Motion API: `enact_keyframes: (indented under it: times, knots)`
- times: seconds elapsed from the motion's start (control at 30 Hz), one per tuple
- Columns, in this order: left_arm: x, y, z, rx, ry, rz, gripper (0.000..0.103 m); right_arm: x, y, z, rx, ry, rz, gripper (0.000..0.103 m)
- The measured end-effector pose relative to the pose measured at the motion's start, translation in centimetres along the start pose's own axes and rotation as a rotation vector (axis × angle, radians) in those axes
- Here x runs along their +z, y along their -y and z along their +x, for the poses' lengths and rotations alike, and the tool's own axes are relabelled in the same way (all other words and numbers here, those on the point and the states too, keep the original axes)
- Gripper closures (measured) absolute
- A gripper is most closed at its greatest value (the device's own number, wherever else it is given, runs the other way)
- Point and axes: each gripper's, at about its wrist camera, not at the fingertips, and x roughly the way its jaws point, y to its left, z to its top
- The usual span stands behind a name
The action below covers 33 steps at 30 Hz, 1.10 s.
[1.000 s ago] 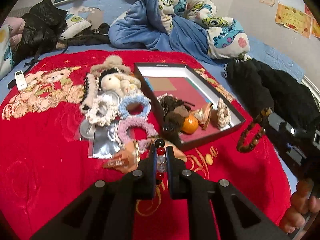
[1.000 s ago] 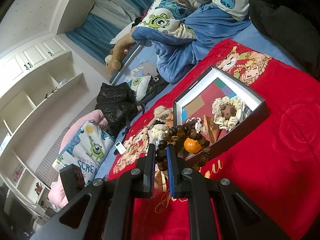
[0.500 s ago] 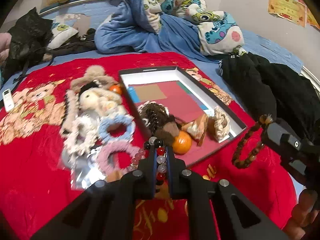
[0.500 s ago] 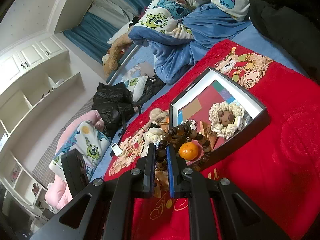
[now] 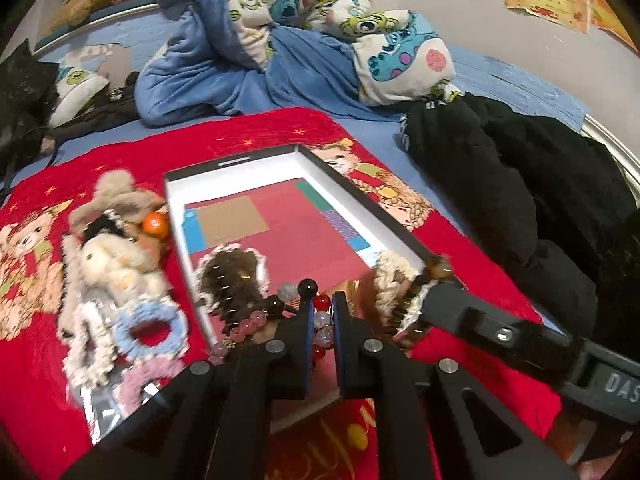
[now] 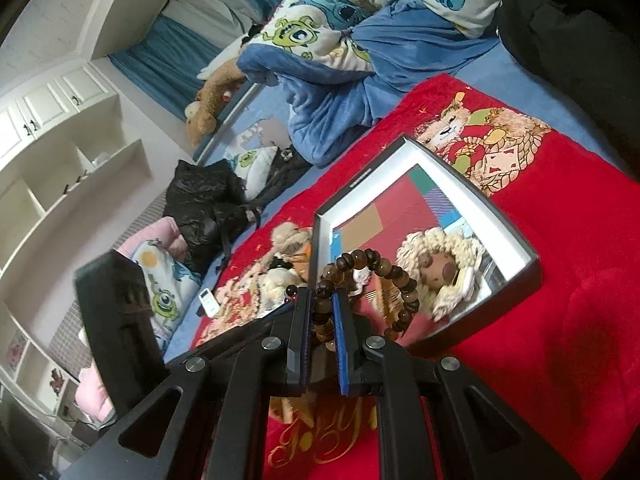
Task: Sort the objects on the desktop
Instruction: 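Lower both bracelets into the box and open both tools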
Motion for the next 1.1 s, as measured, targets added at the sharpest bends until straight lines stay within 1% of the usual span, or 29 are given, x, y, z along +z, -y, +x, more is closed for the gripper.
enact_keyframes:
  times: [0.1,0.23,0.3,0.37,0.43,0.5,0.57,0.73,0.77,1.03,1.1]
  knots:
    - [-0.4,-0.1,0.9,-0.013,0.013,0.005,0.094,0.4,0.7,1.2,-0.020,-0.018,0.001,0.090]
    - [-1.7,-1.4,3.1,-0.053,-0.015,-0.015,0.094,0.2,1.7,3.4,-0.084,-0.062,-0.009,0.090]
    - [-2.1,-1.4,3.1,-0.060,0.014,0.004,0.094,-0.1,2.2,4.1,-0.108,-0.082,-0.009,0.090]
    - [-2.0,-1.3,3.1,-0.078,0.017,0.014,0.094,-0.3,2.5,4.8,-0.124,-0.098,-0.013,0.090]
    - [-2.1,-1.4,3.2,-0.075,0.029,0.007,0.094,-0.3,2.3,5.2,-0.132,-0.099,-0.025,0.090]
    - [-2.5,-1.2,3.1,-0.068,0.050,0.028,0.094,-0.3,2.0,5.1,-0.141,-0.098,-0.043,0.090]
    - [-2.9,-1.0,2.9,-0.067,0.069,0.041,0.094,-0.3,1.8,5.1,-0.143,-0.092,-0.049,0.090]
    - [-3.6,-1.2,2.4,-0.136,0.080,0.025,0.094,-0.4,2.1,5.0,-0.151,-0.089,-0.025,0.090]
    - [-3.7,-1.2,2.3,-0.140,0.084,0.026,0.094,-0.4,2.2,5.0,-0.147,-0.090,-0.015,0.090]
    - [-3.9,-1.0,2.1,-0.140,0.091,0.031,0.094,-0.2,1.7,4.5,-0.132,-0.072,-0.023,0.089]
    - [-4.0,-0.9,2.0,-0.129,0.096,0.034,0.094,-0.2,1.6,4.5,-0.128,-0.069,-0.020,0.089]
